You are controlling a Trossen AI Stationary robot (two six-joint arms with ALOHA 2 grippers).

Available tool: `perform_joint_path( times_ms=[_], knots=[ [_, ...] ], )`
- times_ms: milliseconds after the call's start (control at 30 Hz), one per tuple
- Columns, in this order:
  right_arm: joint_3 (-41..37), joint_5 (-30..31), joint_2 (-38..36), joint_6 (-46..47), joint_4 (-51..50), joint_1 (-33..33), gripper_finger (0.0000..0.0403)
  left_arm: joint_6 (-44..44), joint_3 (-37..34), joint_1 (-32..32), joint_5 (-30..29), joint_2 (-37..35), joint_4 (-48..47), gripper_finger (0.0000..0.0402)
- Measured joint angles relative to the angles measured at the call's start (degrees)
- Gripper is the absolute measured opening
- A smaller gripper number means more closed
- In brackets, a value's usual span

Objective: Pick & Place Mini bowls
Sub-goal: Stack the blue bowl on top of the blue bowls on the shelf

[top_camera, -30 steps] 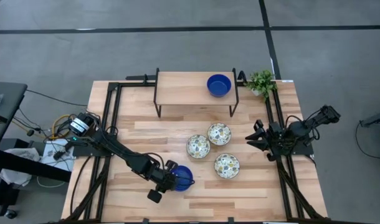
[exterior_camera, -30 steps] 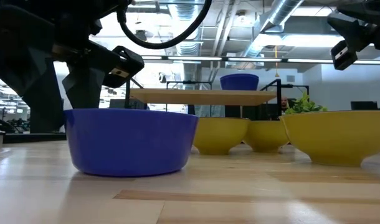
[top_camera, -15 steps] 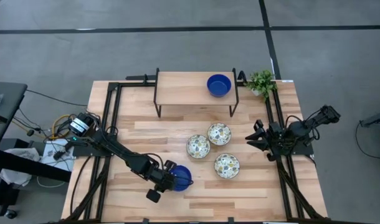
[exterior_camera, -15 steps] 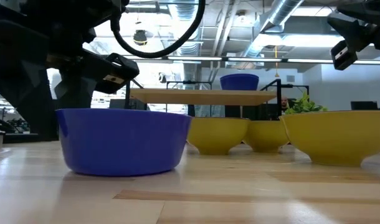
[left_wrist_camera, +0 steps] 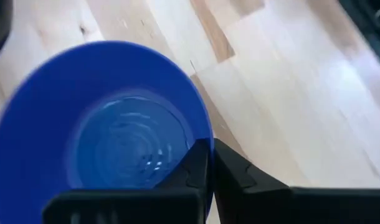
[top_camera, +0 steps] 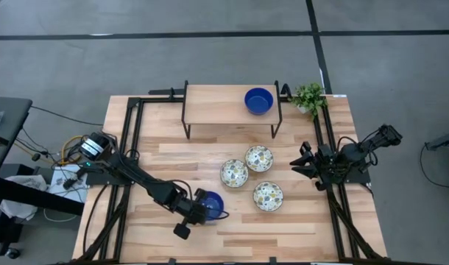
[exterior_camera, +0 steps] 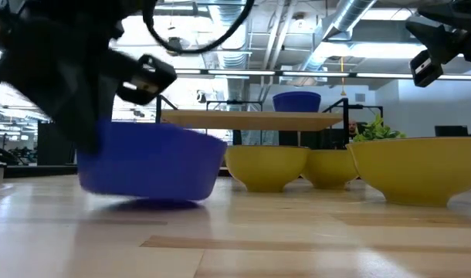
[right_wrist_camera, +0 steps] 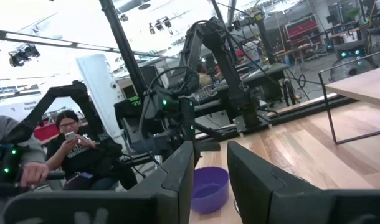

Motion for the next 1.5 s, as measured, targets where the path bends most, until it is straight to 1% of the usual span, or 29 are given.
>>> perform_joint_path(
  times_ms=[100, 200, 267, 367, 500, 600, 667, 833, 1000, 1067, 1300, 1500],
  knots=[
    [0.00, 0.03, 0.02, 0.00, 0.02, 0.00, 0.0087, -0.88, 0.99, 0.00, 0.64, -2.49, -0.24, 0.0006],
    [0.00, 0.04, 0.02, 0.02, 0.04, -0.02, 0.0087, -1.32, 2.33, -0.04, 0.63, -6.51, -0.15, 0.0005],
    [0.00, 0.04, 0.02, 0.02, 0.04, 0.00, 0.0087, -2.44, 2.97, -0.02, -0.49, -9.47, -0.14, 0.0005],
    [0.00, 0.07, 0.02, 0.02, 0.04, -0.01, 0.0087, -3.96, 3.99, 0.02, -5.14, -13.82, -0.40, 0.0005],
    [0.00, 0.08, 0.02, 0.02, 0.04, 0.00, 0.0087, -3.60, 6.12, 1.20, -14.88, -19.30, -0.15, 0.0005],
    [0.00, 0.09, 0.02, 0.00, 0.04, -0.02, 0.0087, 0.01, 7.77, 2.78, -21.37, -22.26, 0.08, 0.0004],
    [0.00, 0.09, 0.02, 0.02, 0.12, -0.02, 0.0087, 2.56, 8.63, 4.00, -23.94, -23.77, 1.25, 0.0004],
    [0.00, 0.11, 0.02, 0.02, 0.44, -0.02, 0.0087, 9.00, 11.15, 7.54, -24.64, -24.84, 6.98, 0.0004],
    [0.00, 0.13, 0.02, 0.00, 0.42, -0.02, 0.0087, 15.37, 12.11, 10.59, -24.87, -24.66, 17.64, 0.0004],
    [0.00, 0.13, 0.02, 0.01, 0.43, 0.00, 0.0087, 17.12, 12.11, 11.45, -24.89, -24.66, 20.13, 0.0004],
    [0.00, 0.13, 0.02, 0.00, 0.42, -0.02, 0.0087, 19.16, 12.11, 14.07, -24.90, -24.64, 20.61, 0.0004],
    [0.00, 0.17, 0.02, 0.00, 0.42, 0.00, 0.0087, 27.42, 12.11, 14.67, -24.91, -24.62, 23.82, 0.0004]
  ],
)
